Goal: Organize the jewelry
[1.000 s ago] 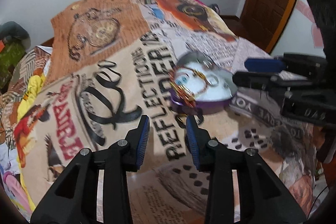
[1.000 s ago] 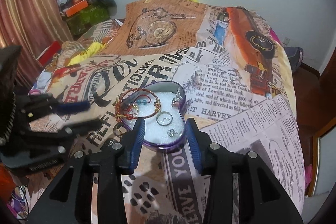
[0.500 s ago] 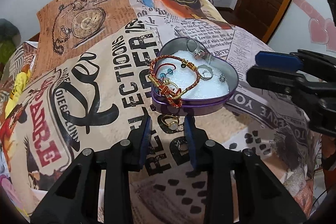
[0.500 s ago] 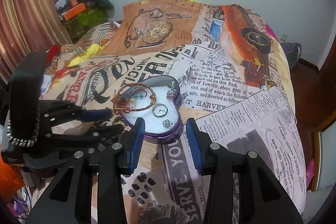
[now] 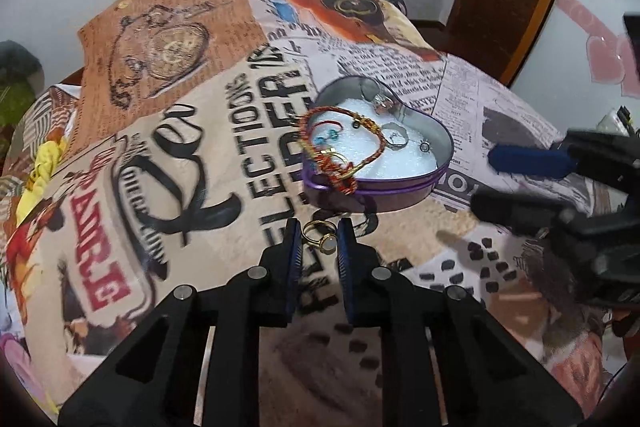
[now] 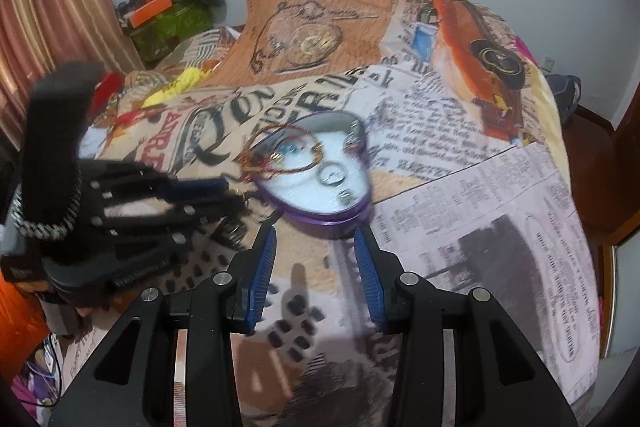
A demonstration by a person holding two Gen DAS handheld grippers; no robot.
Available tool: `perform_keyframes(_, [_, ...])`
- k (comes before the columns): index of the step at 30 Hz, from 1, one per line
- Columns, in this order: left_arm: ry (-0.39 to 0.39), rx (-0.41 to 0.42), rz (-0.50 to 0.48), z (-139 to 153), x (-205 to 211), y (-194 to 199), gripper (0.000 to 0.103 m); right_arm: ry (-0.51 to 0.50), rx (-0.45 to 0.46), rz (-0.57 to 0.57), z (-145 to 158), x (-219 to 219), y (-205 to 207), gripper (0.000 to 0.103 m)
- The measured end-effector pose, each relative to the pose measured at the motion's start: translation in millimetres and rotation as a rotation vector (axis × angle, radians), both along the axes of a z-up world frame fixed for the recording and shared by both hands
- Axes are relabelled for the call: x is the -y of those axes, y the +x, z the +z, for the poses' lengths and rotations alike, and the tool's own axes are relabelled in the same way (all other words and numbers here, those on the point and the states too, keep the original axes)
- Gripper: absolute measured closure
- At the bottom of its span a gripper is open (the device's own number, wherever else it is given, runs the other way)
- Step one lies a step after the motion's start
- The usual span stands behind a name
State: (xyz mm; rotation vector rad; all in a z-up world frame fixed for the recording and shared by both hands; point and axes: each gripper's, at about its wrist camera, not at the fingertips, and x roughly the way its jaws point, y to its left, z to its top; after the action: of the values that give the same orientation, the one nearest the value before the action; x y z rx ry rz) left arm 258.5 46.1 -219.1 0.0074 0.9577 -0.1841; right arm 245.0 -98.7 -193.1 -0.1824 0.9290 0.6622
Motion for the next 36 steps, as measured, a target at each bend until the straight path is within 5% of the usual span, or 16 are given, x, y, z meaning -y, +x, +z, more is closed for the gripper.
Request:
perform_keyframes(16, [0.0,0.082,0.014,15,-28,-45,0.086,-0.115,-0.024,0.154,-25,-59,-5,0.066])
perform_keyframes(26, [-0.019,0.084,0.023,9,-32,-48,0.086,-0.136,-0.017,0.226,-35,-74,-8,0.093])
perform_keyframes(36, [-0.015,0.106,0.043,25,-31,-53,0.086,-0.102,0.009,0.185,-22,-63,-7,0.093])
